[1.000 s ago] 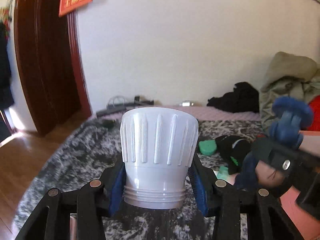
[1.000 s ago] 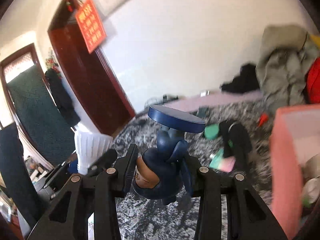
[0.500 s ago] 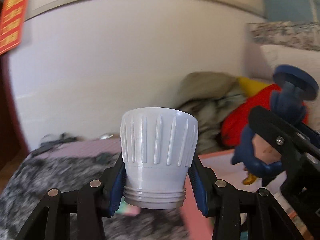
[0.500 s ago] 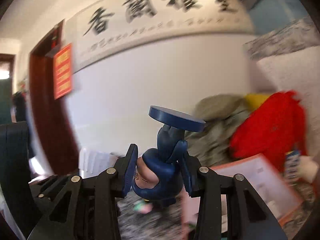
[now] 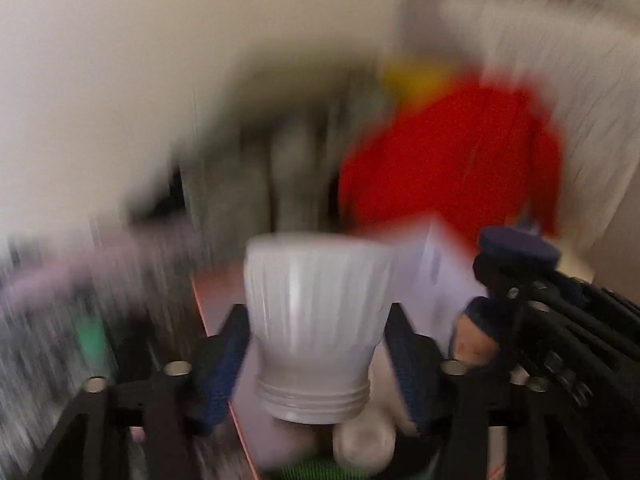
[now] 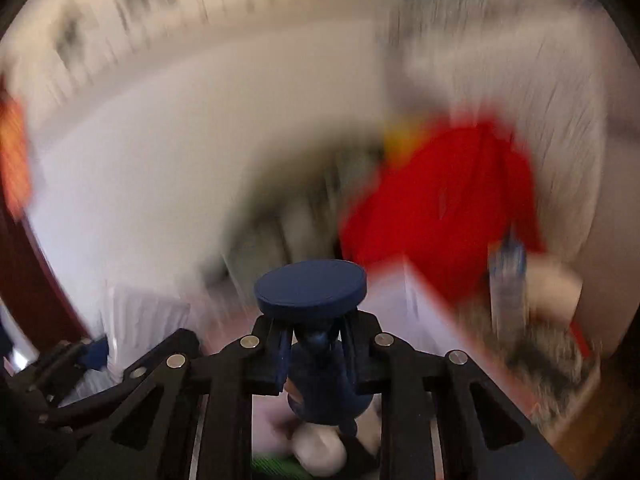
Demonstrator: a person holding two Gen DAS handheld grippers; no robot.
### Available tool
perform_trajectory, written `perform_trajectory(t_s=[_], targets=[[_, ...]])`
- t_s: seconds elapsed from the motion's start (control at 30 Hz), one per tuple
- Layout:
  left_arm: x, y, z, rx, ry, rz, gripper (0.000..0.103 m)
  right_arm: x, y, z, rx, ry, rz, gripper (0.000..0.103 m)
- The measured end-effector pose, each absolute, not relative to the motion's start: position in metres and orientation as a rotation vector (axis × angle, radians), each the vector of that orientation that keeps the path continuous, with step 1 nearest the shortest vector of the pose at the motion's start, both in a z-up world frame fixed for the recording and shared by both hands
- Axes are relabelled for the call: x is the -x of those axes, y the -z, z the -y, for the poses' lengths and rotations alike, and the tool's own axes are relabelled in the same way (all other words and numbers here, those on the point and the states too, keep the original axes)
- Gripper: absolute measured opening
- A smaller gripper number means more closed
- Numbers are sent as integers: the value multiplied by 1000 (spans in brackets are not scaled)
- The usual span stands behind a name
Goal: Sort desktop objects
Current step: 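Carry the ribbed cup and blue figurine into the pink box and release both, then grasp the green-pink pouch with the left tool while the right tool grasps the black glove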
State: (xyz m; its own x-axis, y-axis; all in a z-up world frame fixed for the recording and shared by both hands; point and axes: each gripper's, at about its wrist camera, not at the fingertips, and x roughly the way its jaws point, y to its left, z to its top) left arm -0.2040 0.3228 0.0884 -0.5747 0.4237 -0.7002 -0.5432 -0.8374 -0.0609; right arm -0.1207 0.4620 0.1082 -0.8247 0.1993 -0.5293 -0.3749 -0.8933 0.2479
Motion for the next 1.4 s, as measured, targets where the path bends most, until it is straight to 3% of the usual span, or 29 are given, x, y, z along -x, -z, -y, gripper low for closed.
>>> perform_trajectory(t_s=[0.07,0.1,0.17,0.2,0.27,0.57,0.73,0.9,1.03,1.17,1.37,1.4], targets=[[215,-72,-314,1084,-2348,-164,67,154,-55,-484,1067,-2523,-625,35],[218,-68,-307,1100,-2346,-137,70,156,-42,-492,1101,-2464,-668,61],[217,-76,-291,1062,-2378,-81,82,142,-65,-485,926,-2516,-623,87],[217,-80,-282,1042,-2394,-53,87,135,-77,-481,833,-2541,-597,94],[216,-88,-271,1007,-2425,-26,88,120,-98,-470,669,-2581,-544,103],[219,-80,-189,961,-2607,-36,90,144,-125,-384,592,-2791,-405,103],[232,-38,-111,1064,-2723,-119,91,167,-118,-322,634,-2943,-341,103],[259,7,-63,1173,-2718,-24,91,226,-94,-263,827,-3024,-285,103],[282,42,-71,1229,-2613,-53,91,281,-55,-232,1022,-2973,-194,100],[301,62,-96,1235,-2524,-151,91,333,-21,-214,1153,-2906,-92,90],[331,86,-117,1322,-2423,-127,91,395,18,-194,1256,-2888,29,85],[335,90,-120,1338,-2412,-138,91,405,26,-193,1299,-2867,33,79]])
